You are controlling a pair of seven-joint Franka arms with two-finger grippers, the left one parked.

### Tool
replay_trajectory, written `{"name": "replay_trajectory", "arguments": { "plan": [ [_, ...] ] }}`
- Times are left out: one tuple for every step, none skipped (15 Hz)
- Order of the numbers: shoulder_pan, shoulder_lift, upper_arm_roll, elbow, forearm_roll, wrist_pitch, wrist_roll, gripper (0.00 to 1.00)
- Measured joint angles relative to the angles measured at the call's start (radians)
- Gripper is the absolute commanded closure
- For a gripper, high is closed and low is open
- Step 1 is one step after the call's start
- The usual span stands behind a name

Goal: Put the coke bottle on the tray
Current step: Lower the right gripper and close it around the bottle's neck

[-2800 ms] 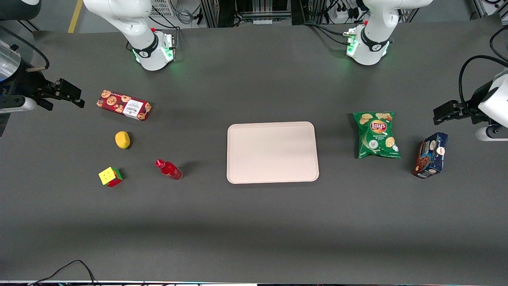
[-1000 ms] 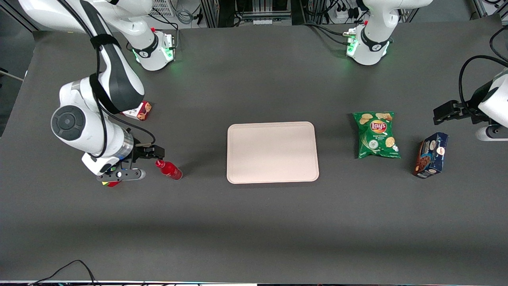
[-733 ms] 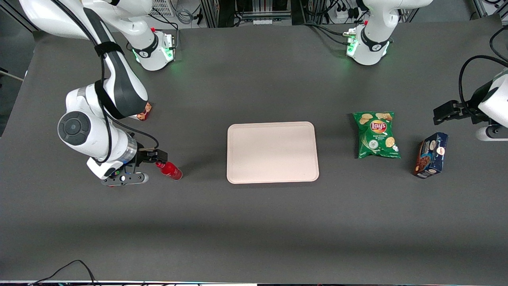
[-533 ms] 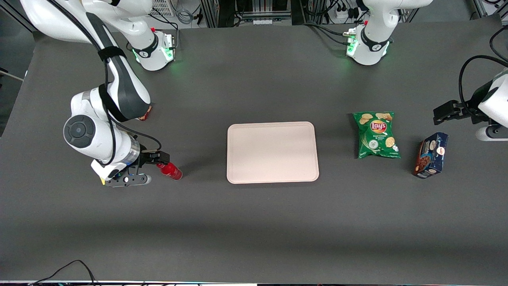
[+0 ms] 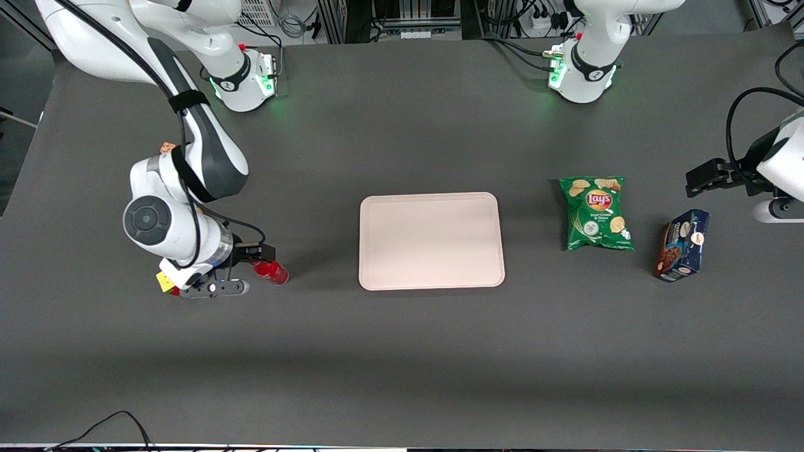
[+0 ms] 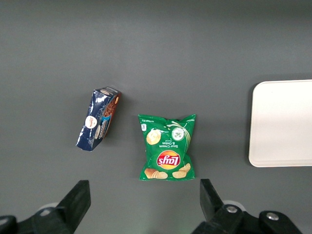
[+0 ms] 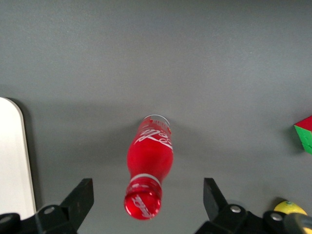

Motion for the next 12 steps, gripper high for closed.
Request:
{"name": "replay_trajectory", "arguments": {
  "plan": [
    [0.004, 0.005, 0.000, -0.007, -0.003, 0.014, 0.004, 0.00],
    [0.007, 0.008, 0.000, -0.019, -0.004, 0.029, 0.006, 0.00],
    [0.009, 0.009, 0.000, -0.030, -0.004, 0.039, 0.006, 0.00],
    [0.009, 0.009, 0.000, -0.038, -0.005, 0.047, 0.007, 0.00],
    [0.009, 0.009, 0.000, -0.043, -0.005, 0.049, 0.007, 0.00],
    [0.009, 0.009, 0.000, -0.048, -0.005, 0.053, 0.007, 0.00],
    [0.009, 0.009, 0.000, -0.051, -0.005, 0.059, 0.007, 0.00],
    [0.009, 0.009, 0.000, -0.054, -0.005, 0.066, 0.007, 0.00],
    [0.009, 0.009, 0.000, -0.057, -0.006, 0.069, 0.007, 0.02],
    [0.009, 0.008, 0.000, -0.058, -0.006, 0.070, 0.007, 0.08],
    [0.008, 0.007, -0.001, -0.059, -0.007, 0.071, 0.007, 0.19],
    [0.008, 0.006, -0.001, -0.060, -0.008, 0.071, 0.007, 0.32]
  ]
}}
